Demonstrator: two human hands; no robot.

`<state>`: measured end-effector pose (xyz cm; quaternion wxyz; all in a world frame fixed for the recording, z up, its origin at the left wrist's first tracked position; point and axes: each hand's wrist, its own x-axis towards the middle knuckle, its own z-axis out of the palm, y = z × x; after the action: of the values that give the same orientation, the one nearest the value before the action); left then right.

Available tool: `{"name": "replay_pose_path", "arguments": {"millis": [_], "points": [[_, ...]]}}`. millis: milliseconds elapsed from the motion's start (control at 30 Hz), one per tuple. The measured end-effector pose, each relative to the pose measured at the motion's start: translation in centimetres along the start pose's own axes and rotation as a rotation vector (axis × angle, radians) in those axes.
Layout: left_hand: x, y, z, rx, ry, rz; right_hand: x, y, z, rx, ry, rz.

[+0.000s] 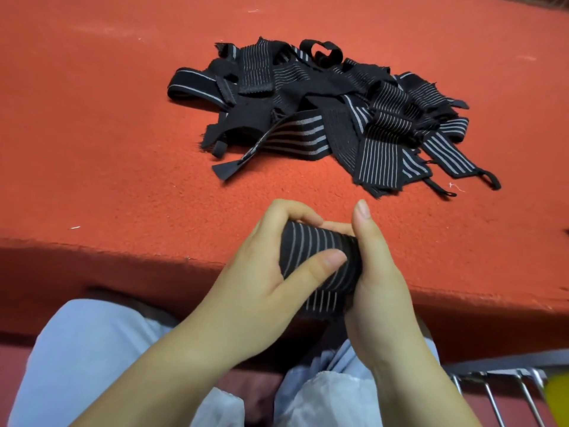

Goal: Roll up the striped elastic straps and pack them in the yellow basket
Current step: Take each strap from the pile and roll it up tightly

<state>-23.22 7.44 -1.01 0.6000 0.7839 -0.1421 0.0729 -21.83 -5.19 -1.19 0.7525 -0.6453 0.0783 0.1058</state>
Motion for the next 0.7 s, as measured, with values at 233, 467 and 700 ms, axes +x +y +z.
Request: {"name": "replay_pose_path", "arguments": {"millis": [233, 467, 700], "points": [[0.2, 0.3, -0.6, 0.223, 0.033, 0.074, -0.8, -0.2, 0.0, -0.097, -0.065, -0.016], [0.4, 0.1, -0.6, -0.274, 0.014, -0.272, -1.1, 0.4, -0.3, -0.270, 0.003, -0.470], [0.1, 0.0, -1.0, -0.154, -0.148, -0.174, -0.9, 0.1, -1.1, -0.145, -0.007, -0.294]]}}
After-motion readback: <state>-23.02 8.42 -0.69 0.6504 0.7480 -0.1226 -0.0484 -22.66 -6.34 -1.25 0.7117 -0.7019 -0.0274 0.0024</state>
